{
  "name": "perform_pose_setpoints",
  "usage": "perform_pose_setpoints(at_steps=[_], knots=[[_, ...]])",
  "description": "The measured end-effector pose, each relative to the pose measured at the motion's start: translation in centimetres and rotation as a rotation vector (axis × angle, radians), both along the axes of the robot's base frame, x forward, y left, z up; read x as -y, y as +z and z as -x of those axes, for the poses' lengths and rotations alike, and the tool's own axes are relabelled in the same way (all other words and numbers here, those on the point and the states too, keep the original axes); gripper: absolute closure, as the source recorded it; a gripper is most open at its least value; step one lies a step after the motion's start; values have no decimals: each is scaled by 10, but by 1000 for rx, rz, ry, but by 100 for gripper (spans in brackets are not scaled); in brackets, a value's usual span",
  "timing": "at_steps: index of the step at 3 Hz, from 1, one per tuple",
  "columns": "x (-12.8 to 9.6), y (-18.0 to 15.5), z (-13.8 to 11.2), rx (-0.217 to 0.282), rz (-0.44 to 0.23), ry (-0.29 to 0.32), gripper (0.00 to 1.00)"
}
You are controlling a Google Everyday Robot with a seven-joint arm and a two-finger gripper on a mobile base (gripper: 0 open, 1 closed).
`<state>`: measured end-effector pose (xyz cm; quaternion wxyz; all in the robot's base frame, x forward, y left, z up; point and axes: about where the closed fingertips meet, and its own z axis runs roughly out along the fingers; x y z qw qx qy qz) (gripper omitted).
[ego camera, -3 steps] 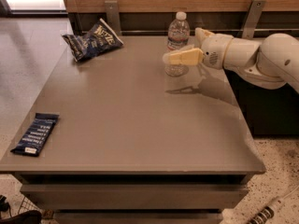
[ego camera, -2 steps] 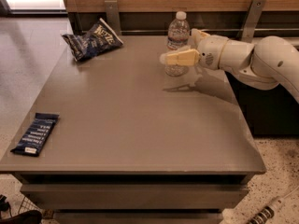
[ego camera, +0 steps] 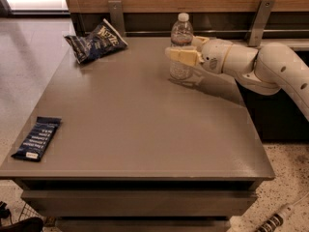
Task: Move water bottle near rxbar blueberry
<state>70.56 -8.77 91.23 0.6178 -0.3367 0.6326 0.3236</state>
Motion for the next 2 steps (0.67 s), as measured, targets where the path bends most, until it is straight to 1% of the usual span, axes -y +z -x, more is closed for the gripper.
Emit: perform_pose_setpoints(at_steps=[1, 2], knots=[[-4, 0, 0, 0, 0, 6, 72], [-8, 1, 0, 0, -1, 12, 100]])
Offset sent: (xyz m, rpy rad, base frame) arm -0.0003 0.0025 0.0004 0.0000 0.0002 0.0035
